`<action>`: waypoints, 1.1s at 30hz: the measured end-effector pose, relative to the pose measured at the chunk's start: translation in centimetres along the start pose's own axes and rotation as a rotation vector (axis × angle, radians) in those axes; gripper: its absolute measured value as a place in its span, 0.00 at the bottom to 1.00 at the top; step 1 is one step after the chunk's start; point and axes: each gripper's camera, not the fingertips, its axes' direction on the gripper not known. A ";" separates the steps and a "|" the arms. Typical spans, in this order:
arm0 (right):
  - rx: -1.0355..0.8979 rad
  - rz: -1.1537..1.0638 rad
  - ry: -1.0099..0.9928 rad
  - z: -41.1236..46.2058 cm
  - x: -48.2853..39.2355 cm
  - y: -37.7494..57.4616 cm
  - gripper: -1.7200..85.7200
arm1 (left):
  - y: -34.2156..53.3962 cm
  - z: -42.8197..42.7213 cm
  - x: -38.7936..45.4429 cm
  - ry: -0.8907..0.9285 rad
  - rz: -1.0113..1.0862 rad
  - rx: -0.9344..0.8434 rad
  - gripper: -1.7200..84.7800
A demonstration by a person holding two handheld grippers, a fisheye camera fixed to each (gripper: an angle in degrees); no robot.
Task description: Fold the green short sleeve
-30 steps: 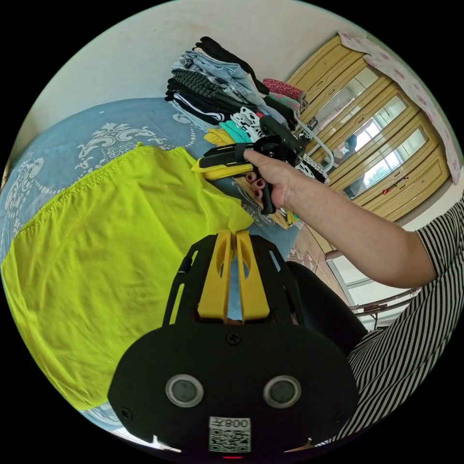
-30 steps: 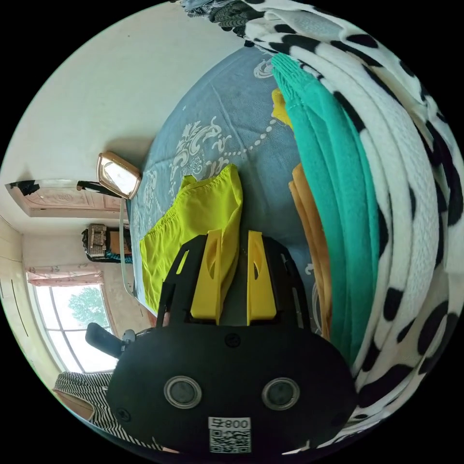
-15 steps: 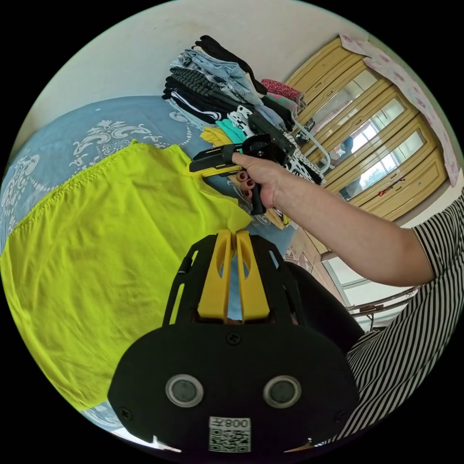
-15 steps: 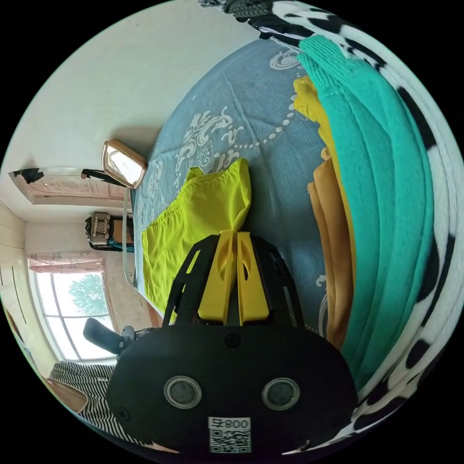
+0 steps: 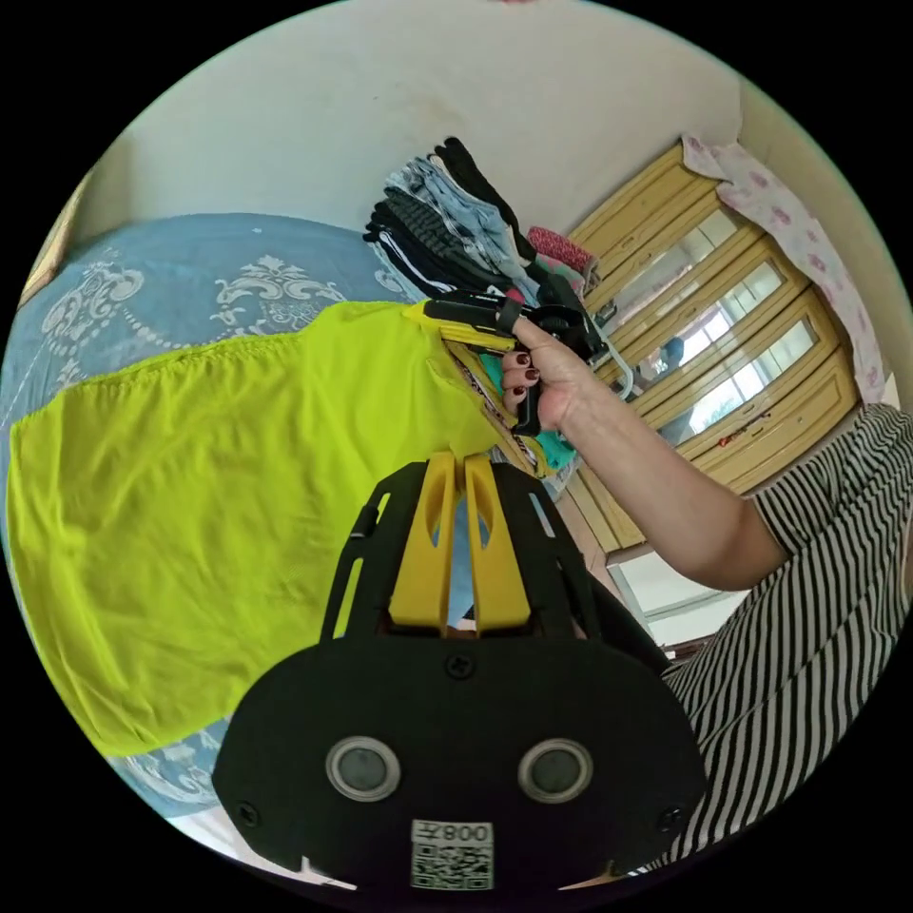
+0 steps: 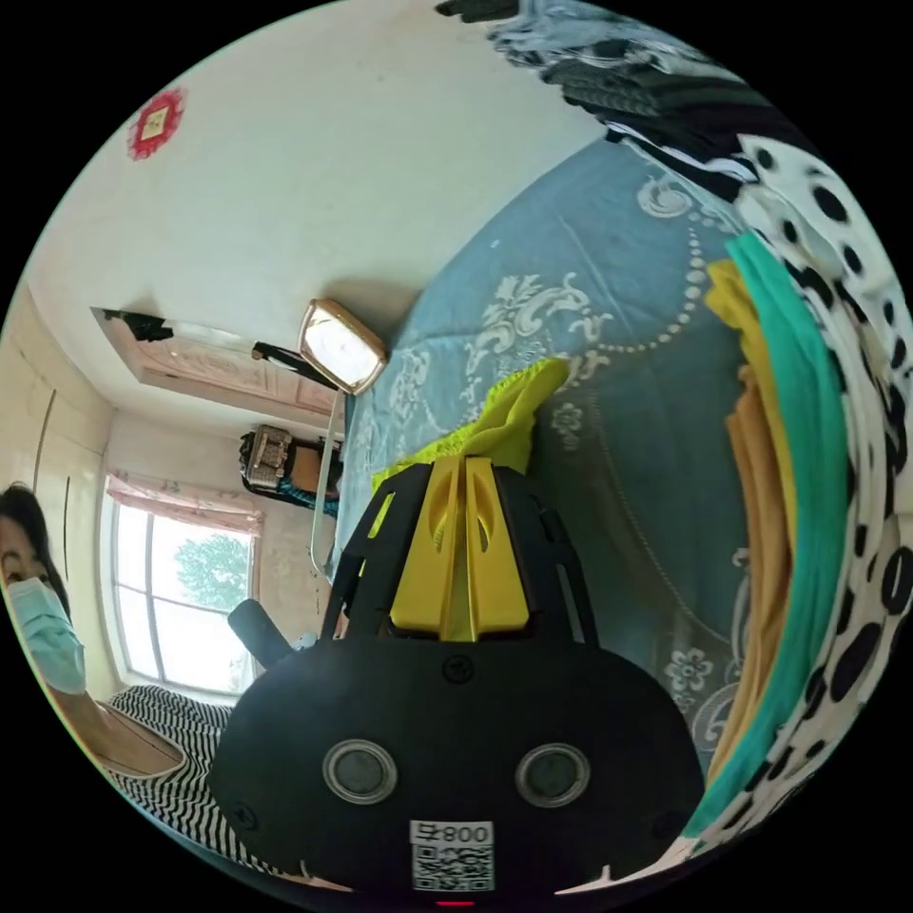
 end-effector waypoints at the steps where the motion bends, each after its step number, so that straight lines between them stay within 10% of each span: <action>1: -0.004 -0.029 -0.004 0.6 -2.2 -0.3 0.02 | 0.7 -2.3 -0.9 0.004 -0.030 0.032 0.04; 33: -0.506 -0.398 0.163 33.9 -44.2 -0.5 0.03 | 26.1 -39.6 -23.3 -0.022 -0.785 0.460 0.04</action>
